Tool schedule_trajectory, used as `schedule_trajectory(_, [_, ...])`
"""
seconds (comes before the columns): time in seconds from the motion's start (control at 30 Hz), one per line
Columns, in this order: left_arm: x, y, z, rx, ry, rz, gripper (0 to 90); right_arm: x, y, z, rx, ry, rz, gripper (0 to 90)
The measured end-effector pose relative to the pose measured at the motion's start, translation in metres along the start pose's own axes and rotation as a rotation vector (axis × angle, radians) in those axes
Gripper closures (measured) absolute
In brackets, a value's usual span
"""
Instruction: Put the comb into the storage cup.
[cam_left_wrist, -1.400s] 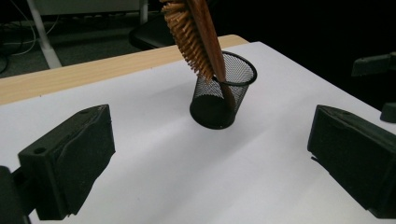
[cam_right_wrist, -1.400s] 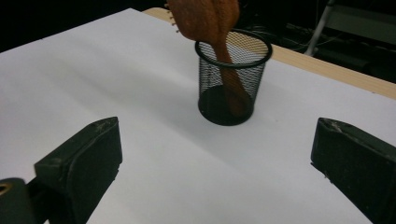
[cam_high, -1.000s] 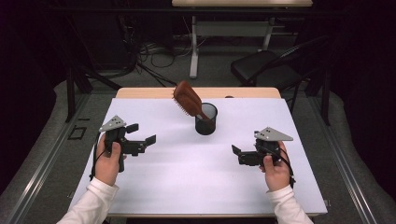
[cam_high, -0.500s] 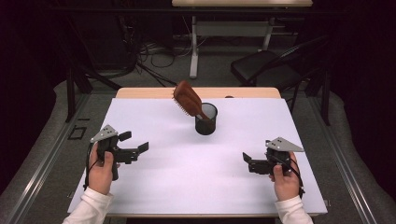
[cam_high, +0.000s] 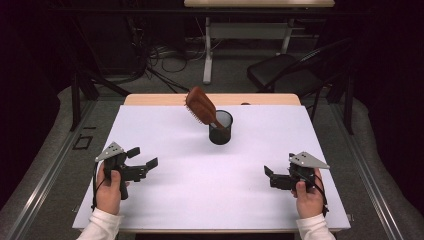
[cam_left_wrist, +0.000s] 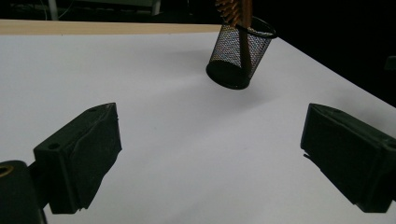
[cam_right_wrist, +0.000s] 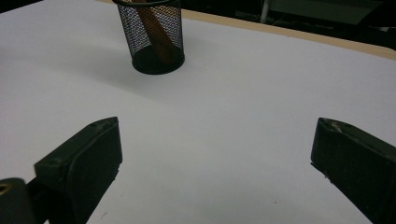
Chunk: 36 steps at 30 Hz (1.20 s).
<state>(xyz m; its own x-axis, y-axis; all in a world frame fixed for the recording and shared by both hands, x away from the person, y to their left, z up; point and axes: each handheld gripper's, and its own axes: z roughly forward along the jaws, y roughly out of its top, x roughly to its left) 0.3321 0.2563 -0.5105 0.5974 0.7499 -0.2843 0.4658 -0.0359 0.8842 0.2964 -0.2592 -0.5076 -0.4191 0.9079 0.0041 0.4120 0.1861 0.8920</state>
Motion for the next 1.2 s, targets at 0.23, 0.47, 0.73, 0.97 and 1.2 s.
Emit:
schedule_trajectory(0.23, [0.001,-0.009,-0.002,-0.006,0.004,0.014,5.6,-0.003,-0.008,0.001,-0.003,-0.008,0.016,1.8])
schedule_trajectory(0.47, [0.002,-0.014,-0.003,-0.013,0.010,0.026,5.6,-0.003,-0.015,0.004,0.006,-0.003,0.028,1.9])
schedule_trajectory(0.73, [0.004,-0.021,0.000,-0.006,0.011,0.031,5.6,-0.005,-0.019,0.004,-0.017,-0.012,0.043,2.0])
schedule_trajectory(0.97, [0.003,-0.023,0.004,0.011,0.009,0.040,5.6,-0.013,-0.023,0.005,-0.018,-0.017,0.076,2.3])
schedule_trajectory(1.2, [0.002,-0.024,0.005,0.011,0.009,0.039,5.6,-0.016,-0.024,0.006,-0.007,-0.021,0.084,2.3])
